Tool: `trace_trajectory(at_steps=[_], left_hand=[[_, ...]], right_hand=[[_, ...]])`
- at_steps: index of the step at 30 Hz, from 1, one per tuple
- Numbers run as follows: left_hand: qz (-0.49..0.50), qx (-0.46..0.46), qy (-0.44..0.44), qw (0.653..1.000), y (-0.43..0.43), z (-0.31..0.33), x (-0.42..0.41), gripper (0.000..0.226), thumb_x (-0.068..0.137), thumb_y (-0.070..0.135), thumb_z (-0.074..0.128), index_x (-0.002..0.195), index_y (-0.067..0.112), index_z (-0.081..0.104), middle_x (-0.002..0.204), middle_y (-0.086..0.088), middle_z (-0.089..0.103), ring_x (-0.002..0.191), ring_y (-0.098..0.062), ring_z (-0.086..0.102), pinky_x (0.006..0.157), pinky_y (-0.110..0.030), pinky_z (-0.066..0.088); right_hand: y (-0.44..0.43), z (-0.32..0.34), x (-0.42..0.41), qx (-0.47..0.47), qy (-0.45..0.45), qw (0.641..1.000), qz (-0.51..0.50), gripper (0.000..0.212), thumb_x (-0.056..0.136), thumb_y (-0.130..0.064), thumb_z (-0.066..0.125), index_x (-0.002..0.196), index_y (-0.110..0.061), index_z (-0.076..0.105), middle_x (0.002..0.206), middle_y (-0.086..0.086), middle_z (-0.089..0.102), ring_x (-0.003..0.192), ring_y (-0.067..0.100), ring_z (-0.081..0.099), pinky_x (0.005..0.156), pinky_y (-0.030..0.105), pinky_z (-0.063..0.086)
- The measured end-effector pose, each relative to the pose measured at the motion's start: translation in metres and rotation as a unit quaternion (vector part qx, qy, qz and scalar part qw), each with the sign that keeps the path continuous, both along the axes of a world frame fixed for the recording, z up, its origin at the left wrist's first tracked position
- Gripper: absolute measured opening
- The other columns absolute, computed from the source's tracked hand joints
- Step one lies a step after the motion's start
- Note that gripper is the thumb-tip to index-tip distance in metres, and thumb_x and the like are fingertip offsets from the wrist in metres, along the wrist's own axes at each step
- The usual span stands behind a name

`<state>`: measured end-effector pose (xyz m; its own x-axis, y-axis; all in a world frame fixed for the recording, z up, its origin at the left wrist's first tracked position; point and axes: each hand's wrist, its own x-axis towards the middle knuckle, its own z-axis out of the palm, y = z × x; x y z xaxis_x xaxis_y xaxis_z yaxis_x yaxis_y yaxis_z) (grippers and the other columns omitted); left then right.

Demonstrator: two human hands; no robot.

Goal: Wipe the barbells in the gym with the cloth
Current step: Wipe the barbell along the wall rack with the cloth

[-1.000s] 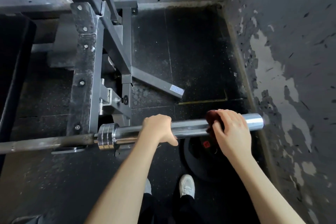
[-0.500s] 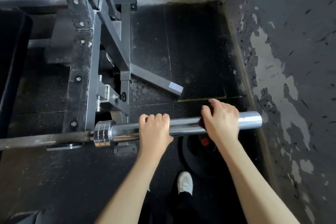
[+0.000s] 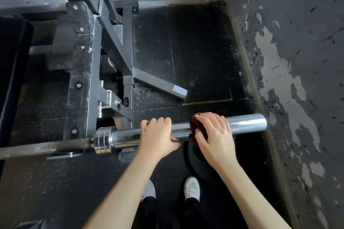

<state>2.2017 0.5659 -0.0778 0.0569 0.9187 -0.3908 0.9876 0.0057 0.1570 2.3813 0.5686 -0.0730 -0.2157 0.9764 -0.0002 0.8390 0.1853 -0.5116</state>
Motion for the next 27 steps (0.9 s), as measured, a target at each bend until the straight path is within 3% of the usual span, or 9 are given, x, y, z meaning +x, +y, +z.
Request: trace_trajectory(at_steps=[4,7,12,14,18,20,24,27], left_hand=[[-0.04,-0.168,-0.058,0.983,0.032,0.011,0.002,0.042,0.074,0.054,0.066,0.087,0.022,0.042,0.093,0.011,0.062,0.088,-0.017,0.056,0.091,-0.041,0.035],[-0.053,-0.212,-0.061,0.974,0.047,0.008,0.019,0.047,0.071,0.047,0.071,0.101,0.017,0.05,0.097,0.008,0.064,0.091,-0.019,0.059,0.085,-0.038,0.041],[-0.04,-0.16,-0.03,0.986,0.04,0.006,0.024,0.031,0.073,0.041,0.068,0.088,0.023,0.048,0.079,0.007,0.058,0.074,-0.017,0.056,0.066,-0.032,0.039],[-0.042,-0.134,-0.018,0.99,0.036,0.005,0.024,0.033,0.073,0.041,0.068,0.092,0.023,0.048,0.08,0.007,0.057,0.076,-0.019,0.057,0.065,-0.032,0.04],[-0.045,-0.079,-0.001,0.996,0.028,0.004,0.026,0.033,0.075,0.041,0.065,0.093,0.021,0.047,0.074,0.008,0.053,0.073,-0.02,0.056,0.063,-0.031,0.036],[-0.051,-0.054,0.001,0.997,0.026,0.003,0.027,0.031,0.077,0.041,0.064,0.093,0.02,0.046,0.07,0.008,0.05,0.07,-0.019,0.054,0.065,-0.031,0.035],[-0.045,-0.009,0.002,0.999,0.02,-0.002,0.029,0.028,0.078,0.039,0.064,0.09,0.02,0.047,0.067,0.009,0.05,0.063,-0.016,0.051,0.076,-0.028,0.034],[-0.029,0.018,0.019,0.999,0.015,-0.006,0.03,0.026,0.077,0.035,0.064,0.086,0.021,0.044,0.067,0.01,0.048,0.061,-0.015,0.045,0.092,-0.027,0.032]], right_hand=[[0.009,0.004,0.037,0.0,0.006,0.998,0.064,0.043,0.086,-0.031,0.048,0.12,-0.014,0.067,0.125,-0.005,0.064,0.122,0.011,0.047,0.109,0.019,0.025],[0.013,0.002,0.064,0.004,-0.024,0.999,0.034,0.044,0.087,-0.033,0.043,0.12,-0.015,0.066,0.125,-0.003,0.064,0.123,0.018,0.05,0.11,0.032,0.031],[0.03,0.0,0.043,-0.011,-0.073,0.983,-0.166,0.038,0.086,-0.032,0.039,0.102,-0.015,0.069,0.108,0.001,0.067,0.114,0.027,0.054,0.11,0.047,0.028],[0.016,-0.003,0.016,0.004,-0.061,0.99,-0.126,0.036,0.088,-0.031,0.045,0.109,-0.013,0.069,0.113,0.002,0.066,0.117,0.027,0.054,0.11,0.049,0.03],[0.007,0.001,0.042,-0.002,-0.028,0.999,0.046,0.041,0.09,-0.035,0.044,0.121,-0.016,0.065,0.126,-0.003,0.063,0.125,0.02,0.049,0.112,0.036,0.026],[0.024,0.002,0.071,-0.004,-0.054,0.998,0.011,0.039,0.089,-0.035,0.041,0.112,-0.018,0.067,0.115,-0.003,0.066,0.116,0.023,0.055,0.108,0.037,0.027],[0.044,0.001,0.071,-0.032,-0.077,0.98,-0.182,0.031,0.087,-0.028,0.045,0.101,-0.016,0.07,0.103,0.0,0.067,0.111,0.024,0.055,0.113,0.044,0.024],[0.013,-0.002,0.042,0.01,-0.019,0.991,-0.132,0.026,0.086,-0.015,0.058,0.109,-0.011,0.068,0.115,0.003,0.066,0.121,0.028,0.051,0.111,0.036,0.023]])
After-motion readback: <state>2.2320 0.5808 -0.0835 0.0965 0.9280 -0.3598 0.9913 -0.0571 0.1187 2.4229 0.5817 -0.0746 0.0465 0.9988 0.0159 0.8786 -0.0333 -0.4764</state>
